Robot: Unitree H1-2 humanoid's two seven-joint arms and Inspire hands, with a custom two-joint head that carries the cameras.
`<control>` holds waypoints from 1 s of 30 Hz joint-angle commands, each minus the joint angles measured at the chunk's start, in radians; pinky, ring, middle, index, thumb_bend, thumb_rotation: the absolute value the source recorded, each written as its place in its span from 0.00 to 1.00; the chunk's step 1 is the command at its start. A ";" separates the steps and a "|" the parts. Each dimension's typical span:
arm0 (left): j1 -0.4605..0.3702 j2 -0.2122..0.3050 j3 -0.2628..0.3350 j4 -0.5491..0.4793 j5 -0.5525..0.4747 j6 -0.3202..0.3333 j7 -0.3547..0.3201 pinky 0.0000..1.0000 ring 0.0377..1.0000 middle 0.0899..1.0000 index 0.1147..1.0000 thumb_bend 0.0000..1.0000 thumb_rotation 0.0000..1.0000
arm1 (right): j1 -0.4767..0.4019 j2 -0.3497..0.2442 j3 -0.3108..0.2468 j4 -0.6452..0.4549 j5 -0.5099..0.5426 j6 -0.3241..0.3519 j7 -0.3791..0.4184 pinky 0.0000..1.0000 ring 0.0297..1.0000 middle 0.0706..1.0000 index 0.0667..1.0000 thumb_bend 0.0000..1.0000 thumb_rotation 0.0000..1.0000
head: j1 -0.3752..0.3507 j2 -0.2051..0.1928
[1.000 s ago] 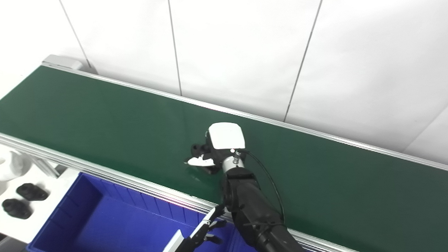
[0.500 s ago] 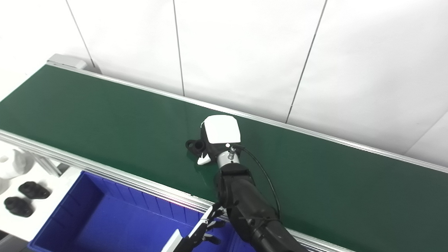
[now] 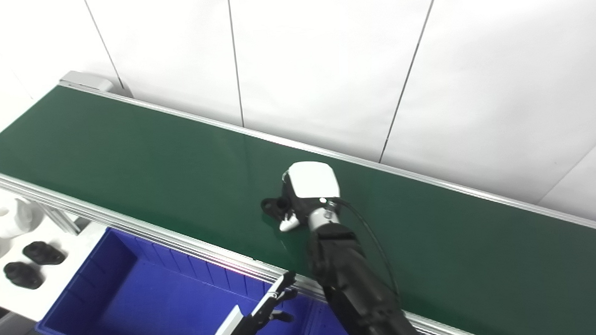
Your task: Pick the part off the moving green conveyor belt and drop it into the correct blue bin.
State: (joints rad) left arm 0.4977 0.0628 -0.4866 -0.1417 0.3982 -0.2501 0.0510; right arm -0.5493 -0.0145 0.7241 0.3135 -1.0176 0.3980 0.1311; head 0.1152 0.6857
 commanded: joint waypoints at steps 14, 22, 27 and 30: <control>0.033 0.026 -0.004 -0.136 -0.129 0.024 -0.091 0.89 0.99 1.00 1.00 0.86 0.85 | 0.202 -0.008 -0.131 -0.652 -0.237 0.062 0.245 0.14 0.18 0.24 0.44 0.50 0.16 | -0.376 0.121; 0.033 0.075 0.072 -0.232 -0.208 0.085 -0.141 0.98 1.00 1.00 1.00 0.86 0.97 | 0.433 -0.030 -0.184 -0.880 -0.390 0.012 0.339 0.14 0.18 0.23 0.44 0.51 0.16 | -0.528 0.188; 0.029 0.094 0.125 -0.280 -0.265 0.125 -0.168 1.00 1.00 1.00 1.00 0.84 0.97 | 0.627 0.034 -0.178 -0.995 -0.513 -0.029 0.384 0.13 0.17 0.23 0.44 0.51 0.15 | -0.623 0.244; 0.022 0.115 0.150 -0.298 -0.286 0.146 -0.187 1.00 1.00 1.00 1.00 0.82 0.99 | 0.782 0.080 -0.166 -1.046 -0.567 -0.056 0.372 0.13 0.17 0.24 0.45 0.51 0.15 | -0.659 0.264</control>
State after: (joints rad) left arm 0.5246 0.1612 -0.3464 -0.4034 0.1317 -0.1055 -0.1270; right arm 0.1947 0.0280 0.5345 -0.6865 -1.5551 0.3725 0.5286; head -0.5444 0.9510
